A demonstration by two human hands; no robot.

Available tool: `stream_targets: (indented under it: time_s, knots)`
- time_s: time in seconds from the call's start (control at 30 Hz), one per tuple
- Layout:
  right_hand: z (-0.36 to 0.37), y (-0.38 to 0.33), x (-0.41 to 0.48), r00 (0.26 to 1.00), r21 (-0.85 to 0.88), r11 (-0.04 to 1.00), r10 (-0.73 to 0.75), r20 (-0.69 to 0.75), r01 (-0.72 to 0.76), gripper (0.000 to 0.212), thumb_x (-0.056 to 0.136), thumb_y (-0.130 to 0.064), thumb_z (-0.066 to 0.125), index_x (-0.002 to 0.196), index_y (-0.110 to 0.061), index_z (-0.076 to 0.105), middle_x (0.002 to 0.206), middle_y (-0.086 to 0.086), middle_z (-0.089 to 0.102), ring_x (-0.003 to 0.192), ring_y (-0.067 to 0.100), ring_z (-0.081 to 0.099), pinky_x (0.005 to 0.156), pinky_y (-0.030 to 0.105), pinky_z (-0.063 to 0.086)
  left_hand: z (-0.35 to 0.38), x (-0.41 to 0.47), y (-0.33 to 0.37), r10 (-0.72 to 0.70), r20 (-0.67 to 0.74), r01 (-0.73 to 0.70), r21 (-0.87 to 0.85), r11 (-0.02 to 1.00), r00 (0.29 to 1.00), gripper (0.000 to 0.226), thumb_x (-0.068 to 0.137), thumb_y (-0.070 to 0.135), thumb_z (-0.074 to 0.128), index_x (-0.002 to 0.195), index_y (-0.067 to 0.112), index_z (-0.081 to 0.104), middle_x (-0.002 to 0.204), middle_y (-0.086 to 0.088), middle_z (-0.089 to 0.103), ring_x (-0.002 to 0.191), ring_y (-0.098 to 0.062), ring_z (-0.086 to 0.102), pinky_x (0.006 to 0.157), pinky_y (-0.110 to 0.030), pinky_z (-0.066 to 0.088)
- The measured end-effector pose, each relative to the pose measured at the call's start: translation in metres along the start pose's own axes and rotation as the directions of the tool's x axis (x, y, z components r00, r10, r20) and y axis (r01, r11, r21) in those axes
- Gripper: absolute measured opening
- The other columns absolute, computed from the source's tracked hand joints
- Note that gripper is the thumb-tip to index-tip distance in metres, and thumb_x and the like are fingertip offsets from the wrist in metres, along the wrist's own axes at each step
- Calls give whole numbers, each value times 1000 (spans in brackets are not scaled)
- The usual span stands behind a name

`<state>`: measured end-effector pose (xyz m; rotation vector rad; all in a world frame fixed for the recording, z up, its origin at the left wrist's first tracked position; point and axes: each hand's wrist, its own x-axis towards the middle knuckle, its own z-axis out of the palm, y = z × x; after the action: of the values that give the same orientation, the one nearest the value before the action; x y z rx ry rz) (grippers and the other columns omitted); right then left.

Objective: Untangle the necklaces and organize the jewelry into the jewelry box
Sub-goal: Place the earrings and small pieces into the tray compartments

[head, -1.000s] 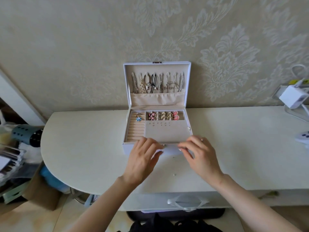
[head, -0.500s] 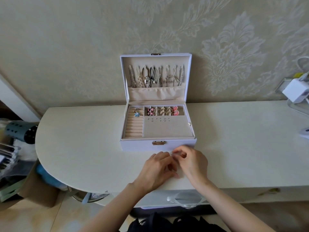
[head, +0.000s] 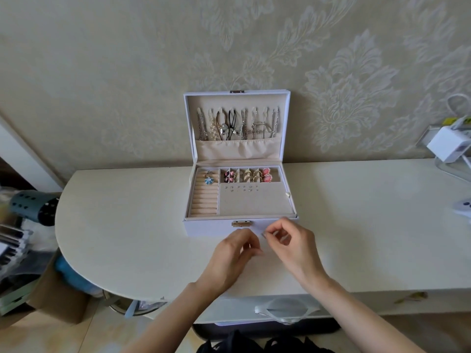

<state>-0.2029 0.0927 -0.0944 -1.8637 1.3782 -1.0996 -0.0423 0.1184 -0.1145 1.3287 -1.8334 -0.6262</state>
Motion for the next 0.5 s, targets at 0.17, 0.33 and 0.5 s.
stream_targets:
  time_s: [0.17,0.33,0.5]
  knots:
    - [-5,-26,37,998,150,987,-53,14,50,16,77,2,69,70,-8,59,66,-1,63,62,13,58,63,19,46,-33,37,16,-65,-166,44,-124,991,984,29,79,0,70,72,24,55,69,11,58,62,-2,49,60,-11,37]
    - [8,-30,87,999,169,985,11,33,-17,23,77,3,66,67,-15,55,64,-6,59,65,9,57,64,18,42,-60,78,5,-97,-255,82,-66,994,962,13,77,5,73,75,13,63,71,10,61,64,0,52,61,-10,39]
    - [27,-32,110,994,167,985,22,110,-41,9,78,6,64,77,-2,61,69,-1,58,57,-3,50,59,8,39,-68,100,-14,-148,-241,154,7,988,959,19,75,8,75,80,19,60,73,16,61,64,4,55,59,-9,39]
